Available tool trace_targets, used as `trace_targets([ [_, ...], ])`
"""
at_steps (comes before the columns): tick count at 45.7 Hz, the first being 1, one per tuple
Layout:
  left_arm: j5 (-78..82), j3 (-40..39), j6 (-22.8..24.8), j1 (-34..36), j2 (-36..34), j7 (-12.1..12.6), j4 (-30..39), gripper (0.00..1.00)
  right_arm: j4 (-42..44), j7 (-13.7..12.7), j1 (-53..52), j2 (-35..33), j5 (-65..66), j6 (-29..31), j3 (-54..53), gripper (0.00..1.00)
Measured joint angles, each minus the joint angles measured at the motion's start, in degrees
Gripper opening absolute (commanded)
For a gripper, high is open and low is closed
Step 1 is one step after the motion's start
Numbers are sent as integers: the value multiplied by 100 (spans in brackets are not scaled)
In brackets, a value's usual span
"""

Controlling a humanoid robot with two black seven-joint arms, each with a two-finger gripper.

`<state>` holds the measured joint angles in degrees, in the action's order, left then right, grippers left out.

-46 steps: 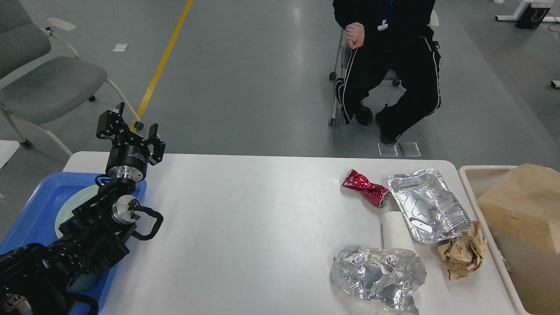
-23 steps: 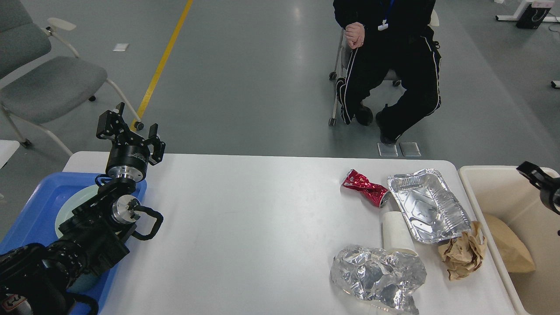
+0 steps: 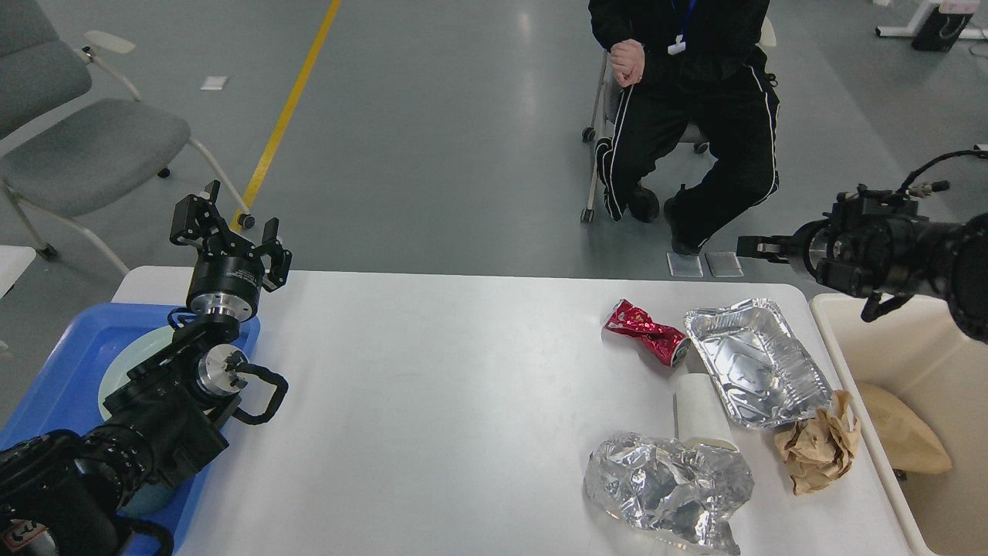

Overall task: Tidy desktop
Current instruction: 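Swing the right gripper back over the table toward the foil bag, then lower the right gripper and grasp the small white tube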

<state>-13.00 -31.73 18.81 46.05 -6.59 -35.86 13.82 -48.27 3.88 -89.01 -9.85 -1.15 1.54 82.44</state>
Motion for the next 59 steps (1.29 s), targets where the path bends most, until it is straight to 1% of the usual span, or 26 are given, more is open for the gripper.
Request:
trace_targets([
  [6, -1, 0, -1, 0, 0, 0, 0, 96, -777, 5, -563, 286, 387, 107, 33, 100],
  [9, 0, 0, -1, 0, 0, 0, 3, 96, -1126, 12, -908, 403, 557, 324, 16, 100],
  [13, -1, 0, -1, 0, 0, 0, 4, 96, -1467, 27, -1329, 546, 682, 902, -9, 100],
  [18, -1, 0, -1, 0, 0, 0, 4, 96, -1636, 33, -1764, 617, 718, 1816, -194, 100],
  [27, -1, 0, -1, 0, 0, 0, 2, 96, -1879, 33, -2822, 396, 722, 3608, -859, 100],
  [31, -1, 0, -1, 0, 0, 0, 0, 96, -1884, 13, -3027, 329, 722, 4068, -1116, 100],
  [36, -1, 0, -1, 0, 0, 0, 1, 96, -1771, -12, -2652, 309, 722, 4037, -1229, 100],
  [39, -1, 0, -1, 0, 0, 0, 1, 96, -1504, -17, -2121, 299, 690, 3822, -1256, 100],
  [45, 0, 0, -1, 0, 0, 0, 4, 96, -902, -26, -1030, 340, 660, 3163, -1265, 100],
  [49, -1, 0, -1, 0, 0, 0, 4, 96, -797, -27, -539, 357, 667, 2793, -1256, 100],
  [59, -1, 0, 2, 0, 0, 0, 3, 96, -766, -27, 84, 343, 657, 2376, -1372, 100],
])
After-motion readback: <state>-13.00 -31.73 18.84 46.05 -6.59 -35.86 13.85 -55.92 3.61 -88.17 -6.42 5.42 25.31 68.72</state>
